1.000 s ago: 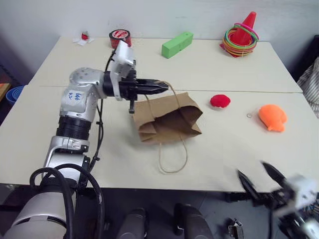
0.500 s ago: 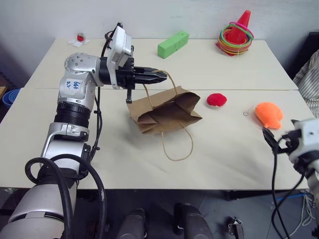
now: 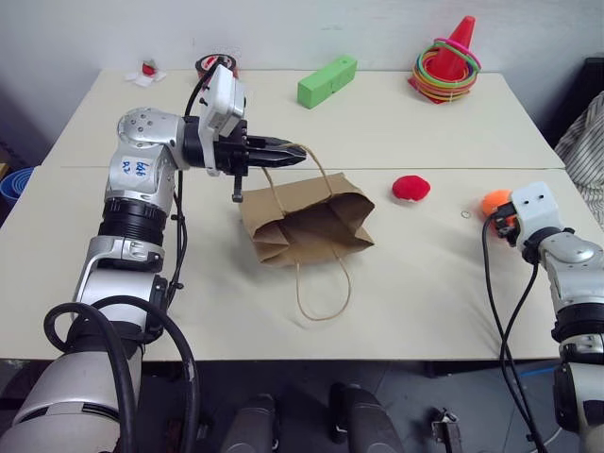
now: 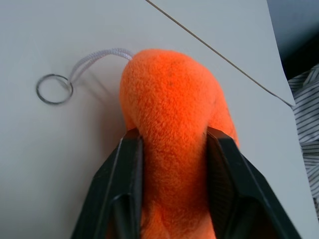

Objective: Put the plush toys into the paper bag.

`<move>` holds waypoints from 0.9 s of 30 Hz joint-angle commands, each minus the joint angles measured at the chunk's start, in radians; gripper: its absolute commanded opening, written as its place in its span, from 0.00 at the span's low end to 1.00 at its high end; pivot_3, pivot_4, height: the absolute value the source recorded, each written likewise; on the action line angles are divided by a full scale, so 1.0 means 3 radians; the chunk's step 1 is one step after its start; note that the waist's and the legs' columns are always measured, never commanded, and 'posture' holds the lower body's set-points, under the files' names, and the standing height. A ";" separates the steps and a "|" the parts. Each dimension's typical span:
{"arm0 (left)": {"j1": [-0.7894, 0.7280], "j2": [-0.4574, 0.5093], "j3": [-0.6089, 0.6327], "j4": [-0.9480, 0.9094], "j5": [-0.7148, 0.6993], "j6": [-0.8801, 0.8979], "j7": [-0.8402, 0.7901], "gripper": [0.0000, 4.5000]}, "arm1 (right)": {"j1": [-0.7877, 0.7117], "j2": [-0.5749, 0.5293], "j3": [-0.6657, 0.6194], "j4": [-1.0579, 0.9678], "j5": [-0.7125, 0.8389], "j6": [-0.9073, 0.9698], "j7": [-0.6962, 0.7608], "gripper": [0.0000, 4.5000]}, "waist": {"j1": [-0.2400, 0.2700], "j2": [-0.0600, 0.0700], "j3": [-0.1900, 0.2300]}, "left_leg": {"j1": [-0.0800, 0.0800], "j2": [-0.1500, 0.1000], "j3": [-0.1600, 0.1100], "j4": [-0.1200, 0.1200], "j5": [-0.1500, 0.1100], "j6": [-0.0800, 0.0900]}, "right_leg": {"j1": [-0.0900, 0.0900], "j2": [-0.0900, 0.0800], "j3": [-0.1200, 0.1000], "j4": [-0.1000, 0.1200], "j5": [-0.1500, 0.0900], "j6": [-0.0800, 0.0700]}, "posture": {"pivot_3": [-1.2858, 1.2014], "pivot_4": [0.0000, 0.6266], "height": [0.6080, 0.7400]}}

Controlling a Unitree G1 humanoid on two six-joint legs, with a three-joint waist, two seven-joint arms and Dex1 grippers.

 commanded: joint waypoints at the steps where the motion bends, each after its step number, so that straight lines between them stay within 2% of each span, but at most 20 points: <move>1: -0.0005 0.0037 0.0062 -0.0140 -0.0003 -0.0028 0.0026 0.00 | -0.0044 -0.0128 -0.0015 0.0183 -0.0054 -0.0271 0.0018 0.13 | -0.0001 0.0000 0.0000 | 0.0000 0.0000 0.0000 0.0000 0.0000 0.0000 | 0.0000 0.0000 0.0000 0.0000 0.0000 0.0000 | 0.52 0.24 1.00; 3: 0.0003 0.0028 0.0062 -0.0152 -0.0002 -0.0027 0.0035 0.00 | -0.0019 -0.0140 -0.0057 0.0141 0.0039 -0.0513 0.0192 0.02 | -0.0002 0.0000 0.0000 | 0.0000 0.0000 0.0000 0.0000 0.0001 -0.0001 | 0.0000 0.0000 0.0000 0.0000 0.0000 0.0001 | 0.52 0.24 1.00; 6: -0.0004 0.0014 0.0073 -0.0176 -0.0022 0.0012 0.0044 0.00 | 0.0211 -0.0160 -0.0171 -0.0439 0.0432 -0.0716 0.0865 0.00 | -0.0002 0.0000 0.0000 | 0.0000 0.0001 0.0002 0.0000 0.0001 -0.0002 | 0.0000 0.0002 -0.0005 0.0000 0.0001 0.0002 | 0.52 0.24 1.00; 10: 0.0000 0.0005 0.0067 -0.0227 -0.0033 0.0076 0.0033 0.00 | 0.1099 -0.0289 -0.0318 -0.2600 0.1465 -0.0208 0.1819 0.00 | 0.0016 0.0007 0.0003 | -0.0002 0.0004 0.0000 -0.0001 0.0000 -0.0004 | -0.0002 0.0004 -0.0015 -0.0001 0.0001 0.0002 | 0.52 0.24 1.00; 13: -0.0014 -0.0013 0.0065 -0.0254 -0.0035 0.0121 0.0032 0.00 | 0.1557 -0.0353 -0.0285 -0.3921 0.2024 0.0477 0.1797 0.00 | 0.0017 0.0007 0.0003 | -0.0003 0.0006 -0.0005 0.0003 -0.0002 -0.0007 | 0.0000 0.0004 -0.0029 -0.0001 0.0001 0.0002 | 0.52 0.24 1.00; 15: -0.0032 -0.0028 0.0064 -0.0254 -0.0041 0.0147 0.0020 0.00 | 0.1620 -0.0307 -0.0116 -0.4421 0.2142 0.0811 0.1640 0.00 | 0.0018 0.0006 0.0003 | 0.0002 0.0007 -0.0005 0.0006 -0.0002 -0.0008 | 0.0006 0.0004 -0.0030 0.0000 0.0002 0.0003 | 0.52 0.24 1.00; 17: -0.0039 -0.0050 0.0059 -0.0270 -0.0056 0.0180 -0.0002 0.00 | 0.1500 -0.0120 0.0129 -0.4624 0.2050 0.1008 0.1395 0.00 | 0.0020 0.0003 0.0002 | 0.0005 0.0006 -0.0007 0.0008 -0.0001 -0.0008 | 0.0009 0.0003 -0.0030 0.0000 0.0003 0.0004 | 0.52 0.24 1.00; 19: -0.0033 -0.0077 0.0050 -0.0305 -0.0080 0.0216 -0.0038 0.00 | 0.1251 0.0178 0.0495 -0.4565 0.1718 0.1040 0.1169 0.00 | 0.0016 -0.0002 0.0001 | 0.0007 0.0006 -0.0008 0.0008 -0.0001 -0.0009 | 0.0009 0.0003 -0.0029 -0.0001 0.0003 0.0004 | 0.52 0.24 1.00; 24: -0.0026 -0.0111 0.0059 -0.0398 -0.0088 0.0298 -0.0060 0.00 | 0.0813 0.0690 0.1173 -0.3944 0.0983 0.1053 0.0902 0.00 | 0.0022 -0.0002 0.0001 | 0.0002 0.0001 -0.0007 0.0007 -0.0001 -0.0008 | 0.0001 0.0000 -0.0027 0.0007 0.0001 0.0002 | 0.52 0.24 1.00; 27: -0.0025 -0.0095 0.0072 -0.0458 -0.0107 0.0360 -0.0075 0.00 | 0.0599 0.0897 0.1359 -0.3538 0.0638 0.1110 0.0726 0.00 | 0.0019 -0.0002 0.0001 | -0.0002 -0.0001 -0.0008 0.0007 -0.0001 -0.0006 | -0.0001 0.0000 -0.0029 0.0003 0.0001 0.0001 | 0.52 0.24 1.00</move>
